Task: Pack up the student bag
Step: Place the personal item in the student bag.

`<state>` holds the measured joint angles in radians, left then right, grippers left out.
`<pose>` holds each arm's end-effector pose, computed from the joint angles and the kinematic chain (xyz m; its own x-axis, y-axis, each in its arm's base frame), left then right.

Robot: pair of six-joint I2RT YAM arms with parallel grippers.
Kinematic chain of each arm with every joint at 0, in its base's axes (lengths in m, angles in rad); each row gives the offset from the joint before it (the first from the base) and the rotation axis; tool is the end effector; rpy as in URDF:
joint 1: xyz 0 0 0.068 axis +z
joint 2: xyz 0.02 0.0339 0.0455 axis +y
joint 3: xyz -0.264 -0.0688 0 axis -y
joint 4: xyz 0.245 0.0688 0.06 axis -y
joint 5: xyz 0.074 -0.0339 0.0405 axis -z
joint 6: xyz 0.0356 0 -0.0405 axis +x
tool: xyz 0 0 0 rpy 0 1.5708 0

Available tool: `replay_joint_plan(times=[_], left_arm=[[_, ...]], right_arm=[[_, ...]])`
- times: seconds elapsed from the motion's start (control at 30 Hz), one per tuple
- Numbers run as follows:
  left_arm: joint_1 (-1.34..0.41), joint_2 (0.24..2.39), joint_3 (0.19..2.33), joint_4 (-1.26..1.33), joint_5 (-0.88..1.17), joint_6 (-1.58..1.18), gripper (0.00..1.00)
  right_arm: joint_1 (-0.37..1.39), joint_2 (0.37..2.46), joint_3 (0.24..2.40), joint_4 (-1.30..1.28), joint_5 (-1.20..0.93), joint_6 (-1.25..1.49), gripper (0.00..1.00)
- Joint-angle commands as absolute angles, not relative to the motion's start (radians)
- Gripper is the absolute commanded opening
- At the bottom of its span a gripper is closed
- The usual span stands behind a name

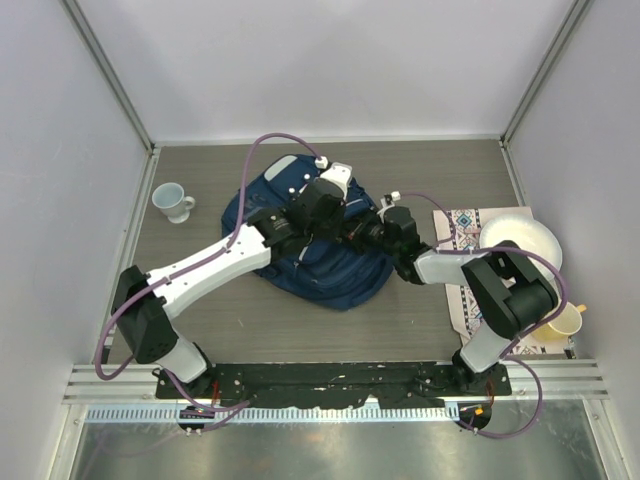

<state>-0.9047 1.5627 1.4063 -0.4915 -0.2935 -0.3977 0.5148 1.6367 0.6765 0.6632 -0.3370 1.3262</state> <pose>0.2277 -0.2731 0.3334 -0.5801 0.1381 -0.8027 0.4180 0.8963 -0.1478 0.2813 0.1727 0.1791 -0.7795 0.6110 -0.1377 0.0680 0.3010 0.9512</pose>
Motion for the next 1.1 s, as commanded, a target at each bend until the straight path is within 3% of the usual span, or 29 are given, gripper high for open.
replay_joint_plan(times=[0.0, 0.13, 0.37, 0.5, 0.9, 1.07], left_arm=[[-0.891, 1.537, 1.470, -0.393, -0.247, -0.429, 0.00], [-0.884, 1.540, 1.470, -0.399, -0.236, -0.431, 0.00], [-0.868, 1.519, 1.442, -0.380, -0.221, -0.439, 0.00], [-0.864, 1.517, 1.434, -0.377, -0.215, -0.448, 0.00], [-0.856, 1.503, 1.405, -0.370, -0.213, -0.454, 0.00], [-0.856, 1.497, 1.394, -0.373, -0.212, -0.454, 0.00]], right_arm=[[0.575, 1.677, 0.741, 0.770, -0.195, 1.344, 0.02], [0.607, 1.704, 0.767, 0.738, -0.138, 1.316, 0.13], [0.609, 1.642, 0.745, 0.638, -0.110, 1.227, 0.50], [0.609, 1.545, 0.752, 0.490, -0.084, 1.140, 0.64], [0.609, 1.388, 0.733, 0.284, -0.029, 1.011, 0.68], [0.609, 1.275, 0.727, 0.172, 0.086, 0.945, 0.68]])
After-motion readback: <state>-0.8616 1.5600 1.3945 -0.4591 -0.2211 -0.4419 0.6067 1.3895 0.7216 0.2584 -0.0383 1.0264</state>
